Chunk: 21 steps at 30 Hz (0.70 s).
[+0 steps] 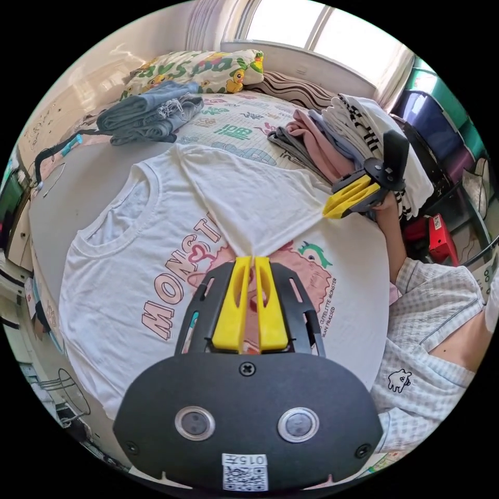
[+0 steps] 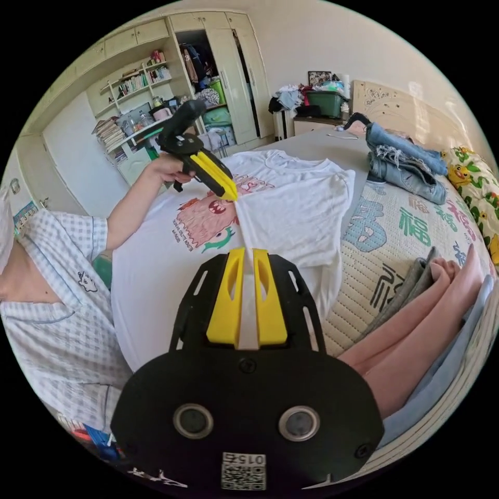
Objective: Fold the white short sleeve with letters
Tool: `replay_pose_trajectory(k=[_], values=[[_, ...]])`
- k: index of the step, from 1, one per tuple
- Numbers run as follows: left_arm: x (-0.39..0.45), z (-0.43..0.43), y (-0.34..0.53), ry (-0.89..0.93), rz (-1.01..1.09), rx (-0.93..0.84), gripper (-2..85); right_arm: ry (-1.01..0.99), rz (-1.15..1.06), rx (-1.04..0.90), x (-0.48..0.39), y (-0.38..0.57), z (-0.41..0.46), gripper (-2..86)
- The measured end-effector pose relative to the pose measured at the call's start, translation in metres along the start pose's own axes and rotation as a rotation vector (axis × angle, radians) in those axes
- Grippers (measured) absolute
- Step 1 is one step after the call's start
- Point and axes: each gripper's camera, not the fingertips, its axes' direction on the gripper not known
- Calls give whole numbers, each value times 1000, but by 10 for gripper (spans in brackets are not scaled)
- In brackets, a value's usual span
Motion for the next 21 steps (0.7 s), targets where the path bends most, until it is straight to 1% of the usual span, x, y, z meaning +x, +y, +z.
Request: replay_pose_trajectory(k=[1, 2, 3, 4, 5, 6, 9, 11, 13, 14, 16, 21], values=[[1, -2, 1, -7, 0, 4, 4, 19, 17, 88, 2, 2, -13, 56], [3, -9, 5, -20, -8, 38, 5, 64, 88, 193, 10, 7, -27, 67], [7, -19, 8, -16, -13, 98, 5, 95, 141, 242, 16, 9, -33, 69], [11, -25, 9, -5, -3, 132, 5, 164, 245, 304, 28, 14, -41, 73], [22, -34, 9, 30, 44, 207, 6, 222, 316, 302, 35, 13, -42, 74], [36, -39, 6, 69, 99, 276, 6, 234, 324, 290, 35, 10, -40, 75], [73, -28, -9, 133, 203, 338, 8, 250, 297, 138, 36, -11, -13, 81], [89, -10, -18, 151, 248, 325, 8, 305, 354, 50, 45, -24, 3, 72], [101, 10, -27, 145, 256, 274, 8, 313, 391, 47, 52, -28, 5, 46], [107, 21, -32, 123, 265, 234, 9, 311, 403, 59, 55, -30, 5, 28], [113, 33, -36, 80, 252, 206, 10, 315, 416, 66, 58, -34, 6, 11], [117, 48, -40, 56, 211, 157, 13, 341, 426, 23, 66, -48, 18, 3]])
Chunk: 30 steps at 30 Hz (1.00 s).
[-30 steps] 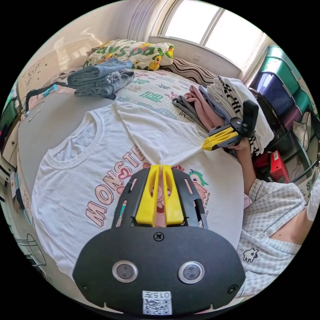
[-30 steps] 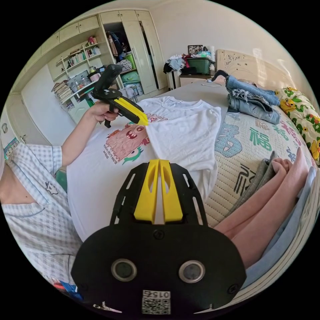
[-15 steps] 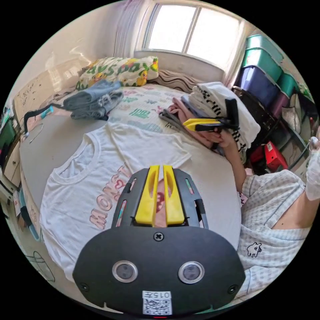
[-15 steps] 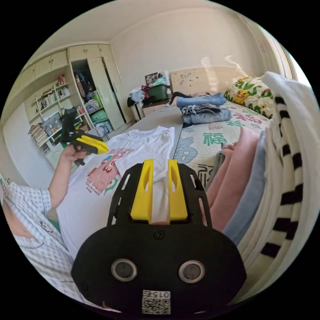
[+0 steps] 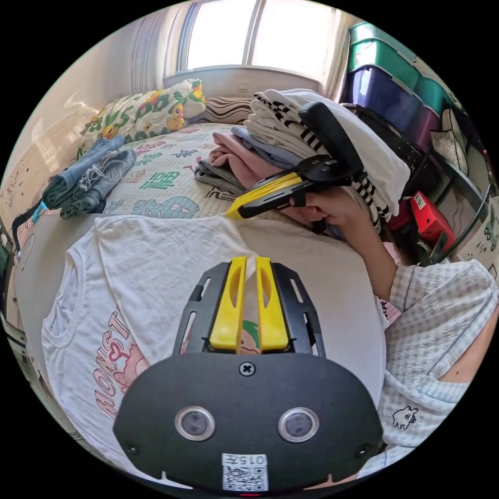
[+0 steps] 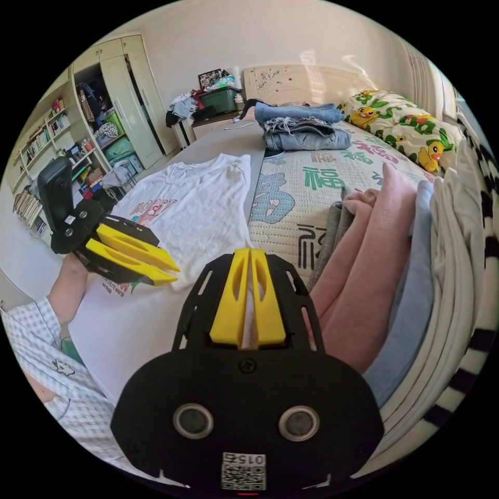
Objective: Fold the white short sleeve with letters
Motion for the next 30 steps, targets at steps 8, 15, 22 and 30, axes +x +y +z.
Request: replay_pose_trajectory(k=[8, 15, 22, 30], values=[[19, 13, -5, -71, 32, -70, 27, -24, 31, 45, 8, -16, 3, 88], [21, 8, -3, -15, 22, -18, 56, -44, -18, -21, 5, -29, 20, 47], [37, 22, -12, -65, 21, -76, 30, -13, -2, -8, 10, -37, 27, 25], [53, 22, -12, -99, 77, -95, -5, 36, 5, -19, 15, -44, 42, 5]])
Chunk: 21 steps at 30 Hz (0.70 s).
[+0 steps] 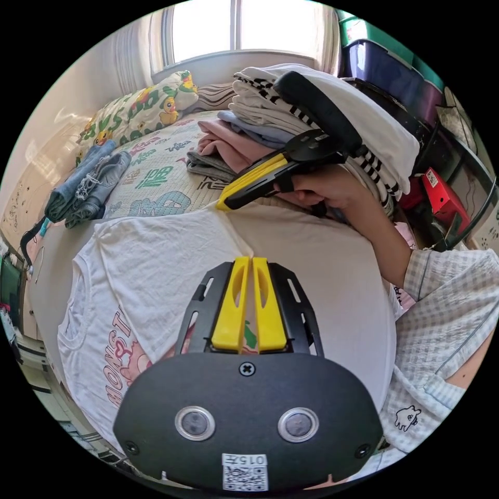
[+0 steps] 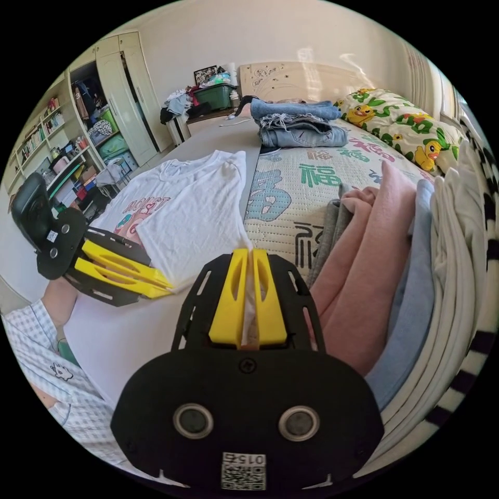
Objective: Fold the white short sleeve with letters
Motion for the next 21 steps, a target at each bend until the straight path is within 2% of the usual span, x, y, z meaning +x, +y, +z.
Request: replay_pose_trajectory(k=[4, 10, 21], values=[[7, 2, -2, -29, 19, -8, -7, 10, 5, -31, 5, -5, 14, 3], [-7, 3, 2, 52, -35, 11, -5, 12, 1, -48, 13, -8, 33, 2], [-4, 1, 6, 8, -21, 13, 0, -10, 6, -44, 33, -4, 70, 5]])
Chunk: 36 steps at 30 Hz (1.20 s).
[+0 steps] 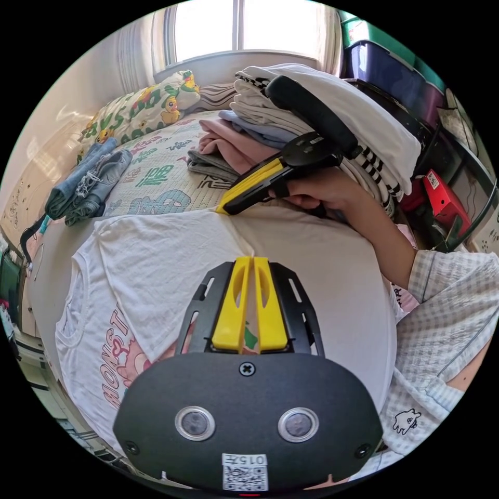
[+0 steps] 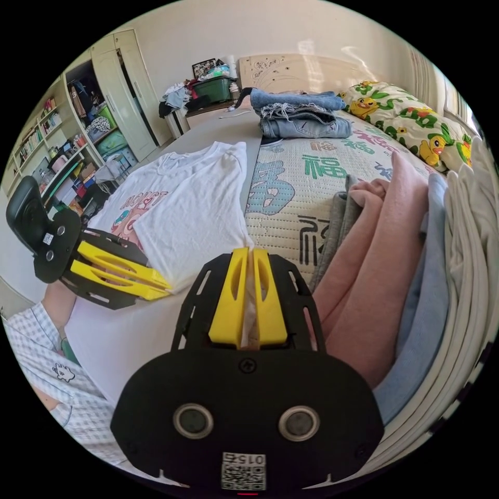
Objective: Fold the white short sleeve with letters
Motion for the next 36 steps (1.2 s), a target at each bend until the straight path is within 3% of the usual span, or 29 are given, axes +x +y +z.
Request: replay_pose_trajectory(k=[20, 28, 32, 36], values=[[-20, -11, 19, -20, 8, 1, 11, -4, 7, 7, 44, 26, 109, 14], [-54, -23, 34, 160, 24, -13, 79, 24, 63, -10, 67, 39, 156, 70], [-80, -64, 54, 321, 20, -69, 100, 202, 55, 68, 55, 46, 154, 90], [-99, -162, 133, 258, -56, 151, 112, 193, -20, 194, 27, 49, 150, 92]])
